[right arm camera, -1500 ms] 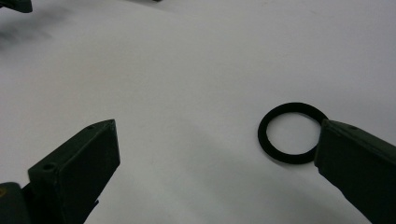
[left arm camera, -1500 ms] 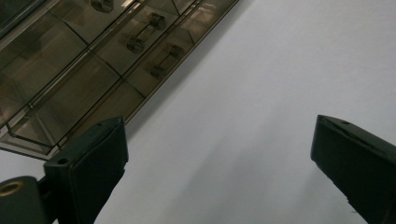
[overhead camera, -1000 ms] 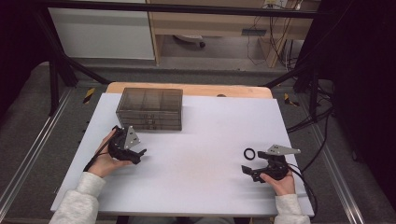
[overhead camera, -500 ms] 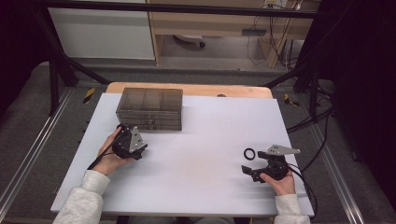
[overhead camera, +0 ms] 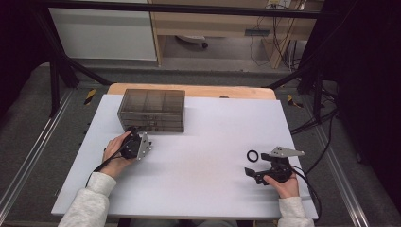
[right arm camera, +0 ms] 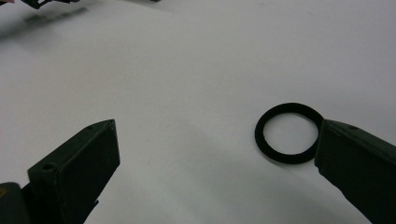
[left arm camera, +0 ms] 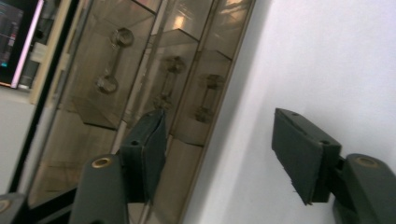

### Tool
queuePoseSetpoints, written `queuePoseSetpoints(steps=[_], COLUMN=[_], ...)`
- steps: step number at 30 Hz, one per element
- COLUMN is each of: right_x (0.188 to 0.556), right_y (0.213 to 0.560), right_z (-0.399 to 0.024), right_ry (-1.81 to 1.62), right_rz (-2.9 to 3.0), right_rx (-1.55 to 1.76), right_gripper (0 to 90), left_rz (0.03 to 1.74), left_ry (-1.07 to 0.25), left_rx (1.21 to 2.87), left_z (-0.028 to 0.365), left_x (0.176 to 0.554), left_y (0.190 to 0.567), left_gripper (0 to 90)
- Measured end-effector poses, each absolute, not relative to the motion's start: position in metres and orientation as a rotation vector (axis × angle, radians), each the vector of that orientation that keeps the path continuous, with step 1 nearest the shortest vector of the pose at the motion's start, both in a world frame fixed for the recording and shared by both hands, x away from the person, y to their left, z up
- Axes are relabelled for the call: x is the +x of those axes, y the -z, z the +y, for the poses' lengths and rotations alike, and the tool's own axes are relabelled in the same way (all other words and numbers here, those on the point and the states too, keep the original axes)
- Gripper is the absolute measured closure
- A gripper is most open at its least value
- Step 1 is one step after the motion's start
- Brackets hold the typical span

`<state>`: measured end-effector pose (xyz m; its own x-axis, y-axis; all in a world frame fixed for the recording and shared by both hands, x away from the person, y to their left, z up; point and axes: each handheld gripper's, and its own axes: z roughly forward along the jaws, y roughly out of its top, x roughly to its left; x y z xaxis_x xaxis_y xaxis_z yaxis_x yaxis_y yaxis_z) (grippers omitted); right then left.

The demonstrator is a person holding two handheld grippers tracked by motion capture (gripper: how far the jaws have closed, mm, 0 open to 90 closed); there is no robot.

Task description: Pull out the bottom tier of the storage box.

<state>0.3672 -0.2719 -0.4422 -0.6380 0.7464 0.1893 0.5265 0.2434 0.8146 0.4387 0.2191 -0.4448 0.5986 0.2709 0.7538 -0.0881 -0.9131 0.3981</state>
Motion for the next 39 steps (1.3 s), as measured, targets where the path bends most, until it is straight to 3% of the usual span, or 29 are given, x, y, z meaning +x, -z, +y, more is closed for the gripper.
queuePoseSetpoints(steps=[6,25,39], right_x=[0.367,0.367,0.367], right_y=[0.442,0.442,0.442], right_z=[-0.272,-0.272,-0.272], right_ry=[-1.344,-1.343,-1.340], right_rz=[2.279,2.278,2.279], right_rx=[1.192,1.192,1.190], right_gripper=[0.5,0.5,0.5], left_rz=[0.113,-0.055,-0.089], left_ry=[-1.328,-1.465,-1.549], left_rx=[2.461,2.530,2.490], left_z=[0.215,0.205,0.203], left_x=[0.441,0.444,0.447], left_y=[0.450,0.464,0.478], left_gripper=[38.9,61.6,68.6])
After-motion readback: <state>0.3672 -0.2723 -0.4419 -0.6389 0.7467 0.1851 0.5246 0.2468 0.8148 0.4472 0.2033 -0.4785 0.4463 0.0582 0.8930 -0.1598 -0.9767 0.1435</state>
